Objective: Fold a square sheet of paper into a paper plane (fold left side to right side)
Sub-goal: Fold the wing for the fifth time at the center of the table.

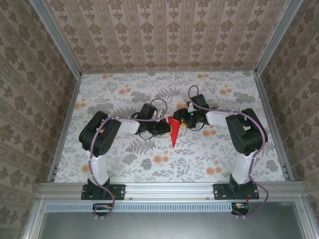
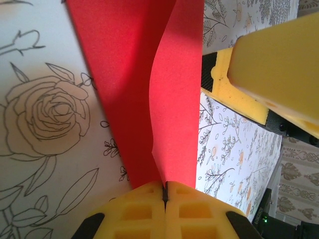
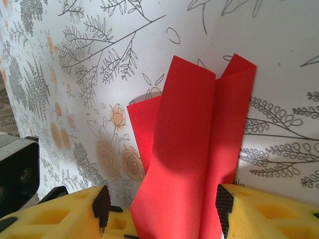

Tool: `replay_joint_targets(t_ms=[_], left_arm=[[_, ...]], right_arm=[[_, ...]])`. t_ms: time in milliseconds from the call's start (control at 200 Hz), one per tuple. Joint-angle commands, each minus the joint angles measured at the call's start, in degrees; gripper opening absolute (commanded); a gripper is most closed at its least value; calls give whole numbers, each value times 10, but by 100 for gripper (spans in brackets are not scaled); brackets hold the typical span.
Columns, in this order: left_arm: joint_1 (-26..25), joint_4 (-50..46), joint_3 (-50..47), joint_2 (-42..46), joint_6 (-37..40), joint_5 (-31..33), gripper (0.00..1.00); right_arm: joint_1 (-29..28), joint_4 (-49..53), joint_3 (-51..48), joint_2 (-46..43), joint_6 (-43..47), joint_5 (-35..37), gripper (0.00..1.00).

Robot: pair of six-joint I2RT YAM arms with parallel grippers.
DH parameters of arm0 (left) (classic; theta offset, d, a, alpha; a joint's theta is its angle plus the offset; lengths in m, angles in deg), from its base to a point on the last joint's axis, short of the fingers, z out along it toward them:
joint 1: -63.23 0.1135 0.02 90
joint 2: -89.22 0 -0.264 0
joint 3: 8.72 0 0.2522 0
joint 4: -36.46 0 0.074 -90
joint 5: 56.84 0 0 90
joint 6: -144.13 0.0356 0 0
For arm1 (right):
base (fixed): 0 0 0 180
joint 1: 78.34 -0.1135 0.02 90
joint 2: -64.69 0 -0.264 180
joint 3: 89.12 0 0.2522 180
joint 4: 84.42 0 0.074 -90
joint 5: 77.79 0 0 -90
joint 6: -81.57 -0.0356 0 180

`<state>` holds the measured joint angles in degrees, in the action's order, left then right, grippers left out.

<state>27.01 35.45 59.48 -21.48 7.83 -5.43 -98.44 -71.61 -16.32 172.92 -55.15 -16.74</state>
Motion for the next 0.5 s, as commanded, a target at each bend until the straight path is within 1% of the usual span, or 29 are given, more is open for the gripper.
replay_joint_targets(t_ms=[0,290,495], left_arm=[[5,-10,13,-11,22,3,3],[7,-22,23,-21,34,8,3],[9,-25,29,-27,38,10,3]], right_arm=[[-5,32,21,19,1,-3,61],[-10,124,55,39,29,26,62],[-13,141,62,47,38,31,62]])
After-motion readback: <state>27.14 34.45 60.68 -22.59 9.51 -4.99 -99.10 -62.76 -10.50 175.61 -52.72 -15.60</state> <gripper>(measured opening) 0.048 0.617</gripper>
